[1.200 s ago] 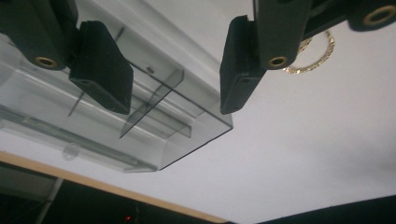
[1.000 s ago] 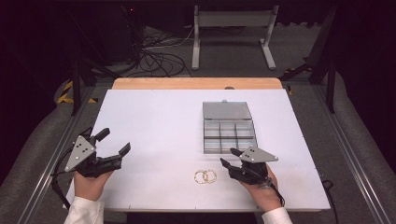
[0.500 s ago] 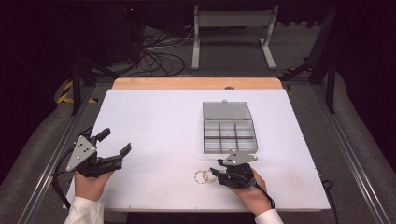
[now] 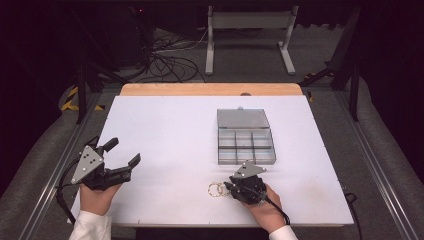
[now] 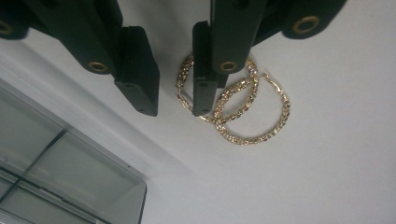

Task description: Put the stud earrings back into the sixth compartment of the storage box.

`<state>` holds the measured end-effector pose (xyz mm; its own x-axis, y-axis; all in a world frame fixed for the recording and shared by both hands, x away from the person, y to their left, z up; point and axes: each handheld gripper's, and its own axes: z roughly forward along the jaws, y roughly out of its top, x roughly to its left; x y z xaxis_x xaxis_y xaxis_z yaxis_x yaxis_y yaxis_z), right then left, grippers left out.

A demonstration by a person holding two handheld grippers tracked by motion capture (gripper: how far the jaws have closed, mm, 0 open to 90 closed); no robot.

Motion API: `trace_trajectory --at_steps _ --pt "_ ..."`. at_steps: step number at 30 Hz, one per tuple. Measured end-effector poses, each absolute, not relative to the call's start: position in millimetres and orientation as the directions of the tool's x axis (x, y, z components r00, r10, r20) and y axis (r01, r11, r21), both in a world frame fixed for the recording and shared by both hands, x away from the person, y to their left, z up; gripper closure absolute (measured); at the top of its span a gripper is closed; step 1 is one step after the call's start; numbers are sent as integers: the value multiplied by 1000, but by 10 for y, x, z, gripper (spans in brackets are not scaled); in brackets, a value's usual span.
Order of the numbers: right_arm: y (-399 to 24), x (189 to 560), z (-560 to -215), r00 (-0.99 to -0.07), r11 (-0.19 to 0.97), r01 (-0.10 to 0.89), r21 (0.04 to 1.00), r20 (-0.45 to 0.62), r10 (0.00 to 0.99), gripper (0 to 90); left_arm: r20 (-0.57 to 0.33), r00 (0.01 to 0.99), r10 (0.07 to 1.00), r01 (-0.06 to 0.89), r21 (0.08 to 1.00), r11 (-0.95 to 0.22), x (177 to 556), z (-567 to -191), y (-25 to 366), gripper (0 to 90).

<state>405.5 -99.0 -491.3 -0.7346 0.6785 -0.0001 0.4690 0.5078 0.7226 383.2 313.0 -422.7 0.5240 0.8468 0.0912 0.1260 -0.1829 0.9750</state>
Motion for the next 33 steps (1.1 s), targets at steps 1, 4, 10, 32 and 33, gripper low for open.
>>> trace_trajectory --at_steps 1,4,10,32,33 --pt "-986 4056 -4911 -738 511 468 721 0 675 771 92 523 847 126 975 -184 3831 -4228 3128 121" --pt "-979 4057 -4905 -741 519 470 714 0 671 828 91 523 848 126 975 -182 3831 -4229 3125 121" --pt "-979 4067 -4901 -748 525 465 713 -1 663 873 96 523 847 126 974 -189 3827 -4227 3116 123" --pt "-1118 4099 -4750 -726 444 419 792 -1 687 873 91 521 849 130 974 -184 3826 -4225 3139 127" --pt "-1118 4099 -4750 -726 444 419 792 -1 687 873 91 521 849 130 974 -184 3826 -4225 3139 126"
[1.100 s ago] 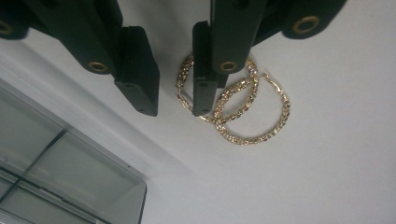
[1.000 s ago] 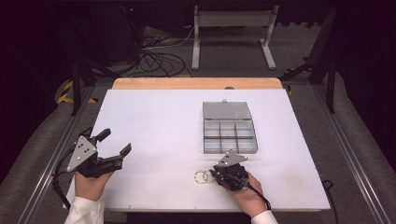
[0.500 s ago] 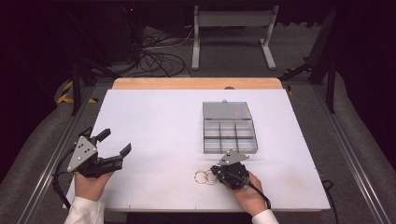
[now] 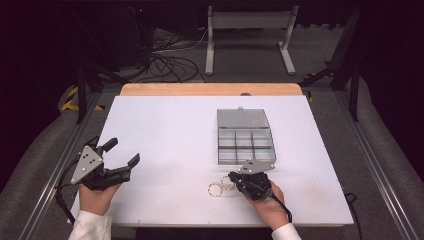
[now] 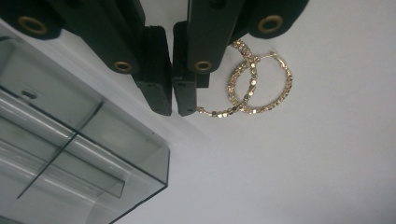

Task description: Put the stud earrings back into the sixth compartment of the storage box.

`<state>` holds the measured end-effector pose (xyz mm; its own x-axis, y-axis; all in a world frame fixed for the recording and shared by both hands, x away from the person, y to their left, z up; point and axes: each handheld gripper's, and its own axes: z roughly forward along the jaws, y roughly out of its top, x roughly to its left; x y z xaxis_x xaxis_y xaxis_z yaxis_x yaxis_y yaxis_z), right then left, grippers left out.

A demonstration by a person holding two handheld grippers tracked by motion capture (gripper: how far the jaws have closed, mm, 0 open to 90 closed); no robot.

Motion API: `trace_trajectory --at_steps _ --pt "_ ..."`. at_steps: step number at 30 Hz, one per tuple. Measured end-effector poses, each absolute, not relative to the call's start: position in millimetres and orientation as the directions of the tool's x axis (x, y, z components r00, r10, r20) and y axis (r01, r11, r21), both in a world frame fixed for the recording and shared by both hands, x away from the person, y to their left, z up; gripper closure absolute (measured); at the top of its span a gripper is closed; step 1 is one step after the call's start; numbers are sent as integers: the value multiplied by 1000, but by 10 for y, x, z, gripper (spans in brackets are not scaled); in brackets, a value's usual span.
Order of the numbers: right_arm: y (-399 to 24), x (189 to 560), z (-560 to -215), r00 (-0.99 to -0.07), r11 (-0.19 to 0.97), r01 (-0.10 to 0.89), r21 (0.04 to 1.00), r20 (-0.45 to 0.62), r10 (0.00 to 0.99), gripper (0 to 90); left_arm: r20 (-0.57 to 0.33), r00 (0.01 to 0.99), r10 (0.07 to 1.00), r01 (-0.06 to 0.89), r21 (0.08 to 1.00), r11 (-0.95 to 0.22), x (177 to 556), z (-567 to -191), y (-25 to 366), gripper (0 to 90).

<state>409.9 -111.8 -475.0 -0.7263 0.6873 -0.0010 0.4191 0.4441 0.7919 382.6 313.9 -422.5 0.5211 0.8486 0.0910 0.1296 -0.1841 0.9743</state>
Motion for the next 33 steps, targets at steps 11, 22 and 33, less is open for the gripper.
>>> trace_trajectory --at_steps 11,22,33 --pt "-1236 4137 -4668 -700 396 402 826 -3 715 873 91 525 846 133 973 -187 3830 -4231 3139 127" --pt "-1356 4208 -4604 -660 357 378 854 -22 751 873 92 521 849 132 974 -187 3832 -4233 3138 123" --pt "-1578 4365 -4569 -585 314 373 873 -42 810 873 92 521 848 131 974 -187 3829 -4234 3135 121"
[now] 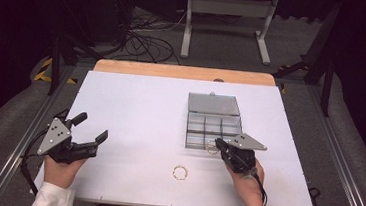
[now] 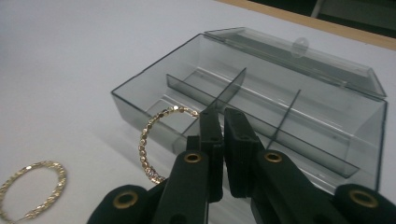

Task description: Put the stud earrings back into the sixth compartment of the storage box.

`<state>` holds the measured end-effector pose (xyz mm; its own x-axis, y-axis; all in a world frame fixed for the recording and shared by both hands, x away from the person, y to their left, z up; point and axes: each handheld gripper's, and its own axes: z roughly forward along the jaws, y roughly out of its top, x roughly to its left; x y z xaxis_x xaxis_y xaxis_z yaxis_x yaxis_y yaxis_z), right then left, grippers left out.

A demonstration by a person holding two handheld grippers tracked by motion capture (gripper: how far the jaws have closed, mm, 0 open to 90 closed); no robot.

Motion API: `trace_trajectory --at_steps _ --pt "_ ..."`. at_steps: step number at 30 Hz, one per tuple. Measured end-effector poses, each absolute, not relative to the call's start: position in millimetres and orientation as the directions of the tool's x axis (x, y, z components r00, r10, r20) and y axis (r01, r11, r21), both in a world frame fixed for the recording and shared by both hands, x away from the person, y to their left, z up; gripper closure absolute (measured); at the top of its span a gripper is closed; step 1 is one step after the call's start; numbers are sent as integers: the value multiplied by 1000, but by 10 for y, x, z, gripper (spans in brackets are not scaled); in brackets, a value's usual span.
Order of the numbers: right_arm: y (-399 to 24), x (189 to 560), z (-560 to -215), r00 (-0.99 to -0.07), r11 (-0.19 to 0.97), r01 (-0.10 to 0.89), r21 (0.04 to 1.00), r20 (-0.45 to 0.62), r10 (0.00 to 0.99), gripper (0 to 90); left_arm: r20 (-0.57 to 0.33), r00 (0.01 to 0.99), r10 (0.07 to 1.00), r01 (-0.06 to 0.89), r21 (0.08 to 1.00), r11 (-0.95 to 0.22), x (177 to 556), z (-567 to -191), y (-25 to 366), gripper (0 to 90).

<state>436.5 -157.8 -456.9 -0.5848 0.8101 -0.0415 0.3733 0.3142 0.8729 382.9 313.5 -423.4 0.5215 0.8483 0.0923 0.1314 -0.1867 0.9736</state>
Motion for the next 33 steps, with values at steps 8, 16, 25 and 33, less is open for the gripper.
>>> trace_trajectory --at_steps 8,16,25,33 --pt "-1739 4500 -4576 -522 284 383 879 -47 851 873 92 527 845 135 972 -190 3832 -4242 3117 122" --pt "-1825 4594 -4592 -475 277 390 878 -67 878 872 92 528 844 139 971 -193 3841 -4252 3121 122" --pt "-1917 4680 -4635 -430 281 413 866 -87 899 872 90 528 844 141 971 -192 3846 -4259 3126 122" --pt "-1945 4693 -4665 -431 310 422 852 -112 896 865 94 530 843 141 970 -197 3848 -4262 3123 122"
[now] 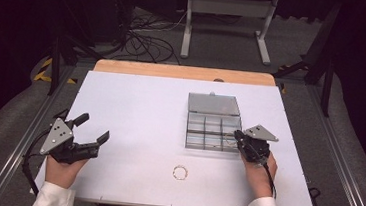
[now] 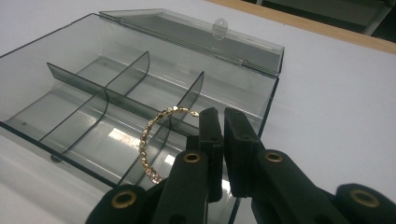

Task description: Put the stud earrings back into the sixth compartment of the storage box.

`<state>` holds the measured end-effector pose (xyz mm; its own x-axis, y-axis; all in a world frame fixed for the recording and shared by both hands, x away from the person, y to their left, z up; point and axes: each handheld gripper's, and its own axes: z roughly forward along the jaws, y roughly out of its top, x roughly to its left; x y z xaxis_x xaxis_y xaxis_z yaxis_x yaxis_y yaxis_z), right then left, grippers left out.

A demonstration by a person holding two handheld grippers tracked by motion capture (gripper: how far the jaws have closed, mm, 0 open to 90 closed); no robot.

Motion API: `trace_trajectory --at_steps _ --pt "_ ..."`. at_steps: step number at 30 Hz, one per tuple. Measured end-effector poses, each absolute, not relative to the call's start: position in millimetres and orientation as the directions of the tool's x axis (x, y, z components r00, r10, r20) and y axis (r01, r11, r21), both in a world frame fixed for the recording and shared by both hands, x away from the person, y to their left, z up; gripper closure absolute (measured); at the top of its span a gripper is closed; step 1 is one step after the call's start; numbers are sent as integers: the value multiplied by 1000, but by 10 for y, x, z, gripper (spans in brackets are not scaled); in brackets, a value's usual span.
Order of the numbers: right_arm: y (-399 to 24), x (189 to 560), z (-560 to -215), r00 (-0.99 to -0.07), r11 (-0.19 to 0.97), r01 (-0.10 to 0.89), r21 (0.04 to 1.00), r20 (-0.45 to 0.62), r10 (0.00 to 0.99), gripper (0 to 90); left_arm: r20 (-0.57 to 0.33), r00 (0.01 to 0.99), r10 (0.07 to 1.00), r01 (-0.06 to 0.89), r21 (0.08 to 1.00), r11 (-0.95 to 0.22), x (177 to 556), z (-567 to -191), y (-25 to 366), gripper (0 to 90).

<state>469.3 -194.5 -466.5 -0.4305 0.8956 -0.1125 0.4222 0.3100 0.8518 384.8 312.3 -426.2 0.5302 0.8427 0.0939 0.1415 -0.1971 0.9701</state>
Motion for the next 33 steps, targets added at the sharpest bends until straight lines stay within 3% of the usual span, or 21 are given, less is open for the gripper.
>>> trace_trajectory --at_steps 1,4,11,24,33 --pt "-1945 4693 -4665 -431 310 422 852 -112 896 865 94 531 842 140 970 -196 3847 -4261 3122 122" --pt "-1938 4675 -4667 -449 330 410 850 -127 884 701 94 531 842 139 971 -196 3844 -4258 3126 122" --pt "-1916 4561 -4594 -494 305 360 882 -98 864 532 89 530 843 141 971 -192 3844 -4259 3137 122" --pt "-1781 4444 -4560 -592 270 326 906 -27 805 304 89 531 842 141 971 -192 3839 -4255 3136 122" --pt "-1589 4353 -4549 -653 287 301 909 -22 757 211 93 529 844 136 972 -192 3838 -4249 3146 122"
